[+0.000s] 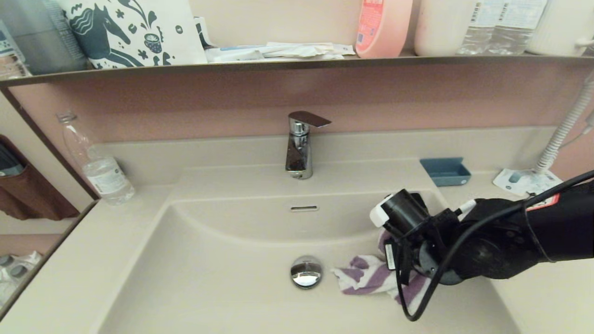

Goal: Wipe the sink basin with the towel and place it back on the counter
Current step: Wipe the sink

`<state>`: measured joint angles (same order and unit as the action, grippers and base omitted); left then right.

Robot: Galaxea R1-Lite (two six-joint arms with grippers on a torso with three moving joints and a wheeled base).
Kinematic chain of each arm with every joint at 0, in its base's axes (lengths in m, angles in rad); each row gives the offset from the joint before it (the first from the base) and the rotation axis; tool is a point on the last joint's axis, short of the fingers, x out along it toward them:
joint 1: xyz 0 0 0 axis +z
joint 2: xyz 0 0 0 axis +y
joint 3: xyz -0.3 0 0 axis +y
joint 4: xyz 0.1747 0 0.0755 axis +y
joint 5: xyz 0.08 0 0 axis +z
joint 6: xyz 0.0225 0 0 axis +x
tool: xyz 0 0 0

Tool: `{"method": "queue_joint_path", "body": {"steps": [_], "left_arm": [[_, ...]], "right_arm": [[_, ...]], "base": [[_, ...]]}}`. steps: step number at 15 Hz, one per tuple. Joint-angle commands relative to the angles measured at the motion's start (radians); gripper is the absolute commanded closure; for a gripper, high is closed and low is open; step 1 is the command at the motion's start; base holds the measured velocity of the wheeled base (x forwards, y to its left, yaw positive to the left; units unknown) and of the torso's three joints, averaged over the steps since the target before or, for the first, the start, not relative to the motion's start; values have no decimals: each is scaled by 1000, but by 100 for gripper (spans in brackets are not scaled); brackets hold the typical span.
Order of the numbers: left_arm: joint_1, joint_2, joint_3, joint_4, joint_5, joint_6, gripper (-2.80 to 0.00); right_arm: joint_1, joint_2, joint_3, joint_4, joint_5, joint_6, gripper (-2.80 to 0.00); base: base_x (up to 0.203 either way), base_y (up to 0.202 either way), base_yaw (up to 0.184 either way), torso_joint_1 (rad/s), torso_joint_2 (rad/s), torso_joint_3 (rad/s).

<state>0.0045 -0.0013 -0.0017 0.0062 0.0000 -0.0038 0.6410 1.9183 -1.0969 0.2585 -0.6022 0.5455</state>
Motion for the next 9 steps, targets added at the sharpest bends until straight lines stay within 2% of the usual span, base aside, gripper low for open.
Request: {"method": "queue_joint_path", "body": {"steps": [1, 5, 9], "left_arm": [[1, 1, 0, 0, 0, -1, 0], [0, 1, 0, 0, 0, -1, 0], [1, 1, 0, -1, 0, -1, 0]], "right_arm": [[-26, -94, 11, 29, -5, -1, 0], [-27, -198, 8, 102, 0, -6, 0], [62, -379, -16, 212, 12, -2, 0]], "base": [[0, 0, 0, 0, 0, 0], [0, 0, 0, 0, 0, 0], [0, 0, 0, 0, 0, 0]]}}
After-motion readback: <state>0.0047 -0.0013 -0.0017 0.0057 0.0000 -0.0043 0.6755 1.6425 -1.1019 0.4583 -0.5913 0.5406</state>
